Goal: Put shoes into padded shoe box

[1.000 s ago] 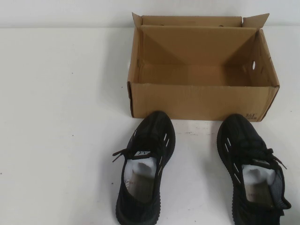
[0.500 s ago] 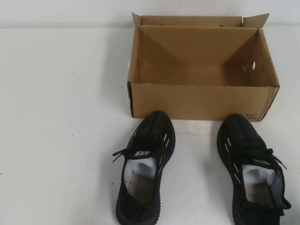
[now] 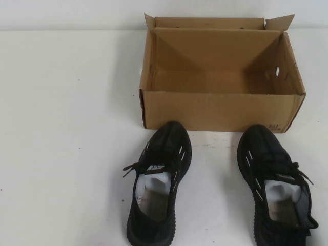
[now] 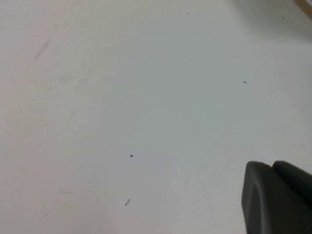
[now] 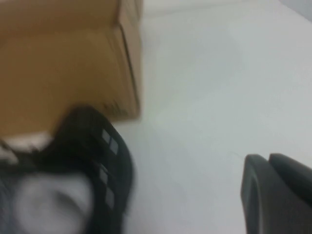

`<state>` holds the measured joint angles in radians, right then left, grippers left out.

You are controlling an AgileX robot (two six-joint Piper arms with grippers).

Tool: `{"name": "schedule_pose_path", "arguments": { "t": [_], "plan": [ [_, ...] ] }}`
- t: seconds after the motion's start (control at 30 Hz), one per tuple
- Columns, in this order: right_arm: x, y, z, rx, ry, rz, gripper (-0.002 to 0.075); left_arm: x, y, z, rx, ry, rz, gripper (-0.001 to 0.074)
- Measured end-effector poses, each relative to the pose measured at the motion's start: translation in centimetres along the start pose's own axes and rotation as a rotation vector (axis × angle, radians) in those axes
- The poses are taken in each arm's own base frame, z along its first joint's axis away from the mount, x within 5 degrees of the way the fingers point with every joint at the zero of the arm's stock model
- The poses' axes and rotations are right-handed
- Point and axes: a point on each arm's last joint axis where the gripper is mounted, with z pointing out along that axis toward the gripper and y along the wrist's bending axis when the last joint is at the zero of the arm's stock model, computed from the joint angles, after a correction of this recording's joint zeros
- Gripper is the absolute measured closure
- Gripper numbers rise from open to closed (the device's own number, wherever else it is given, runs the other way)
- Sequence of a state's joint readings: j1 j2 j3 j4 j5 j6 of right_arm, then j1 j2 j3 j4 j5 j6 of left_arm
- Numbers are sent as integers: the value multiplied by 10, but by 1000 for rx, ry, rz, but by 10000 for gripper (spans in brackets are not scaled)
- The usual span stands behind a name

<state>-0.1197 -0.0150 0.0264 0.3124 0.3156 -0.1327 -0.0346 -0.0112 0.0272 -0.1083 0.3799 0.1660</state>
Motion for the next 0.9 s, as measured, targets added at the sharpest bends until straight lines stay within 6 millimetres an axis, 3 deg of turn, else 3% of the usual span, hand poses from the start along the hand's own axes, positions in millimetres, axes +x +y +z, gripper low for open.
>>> {"name": "schedule_pose_path", "arguments": {
  "t": [0.23,0.47,0.63,0.9],
  "plan": [
    [-18,3,-2,-72,-185,417,734,0,0,0,0,0,0,738],
    [-20,3,-2,-99,-210,579,734,0,0,0,0,0,0,738],
    [-31,21,-6,-192,-40,538,734,0,0,0,0,0,0,738],
    [-91,47,8,-208,427,154,734,0,0,0,0,0,0,738]
  ]
}}
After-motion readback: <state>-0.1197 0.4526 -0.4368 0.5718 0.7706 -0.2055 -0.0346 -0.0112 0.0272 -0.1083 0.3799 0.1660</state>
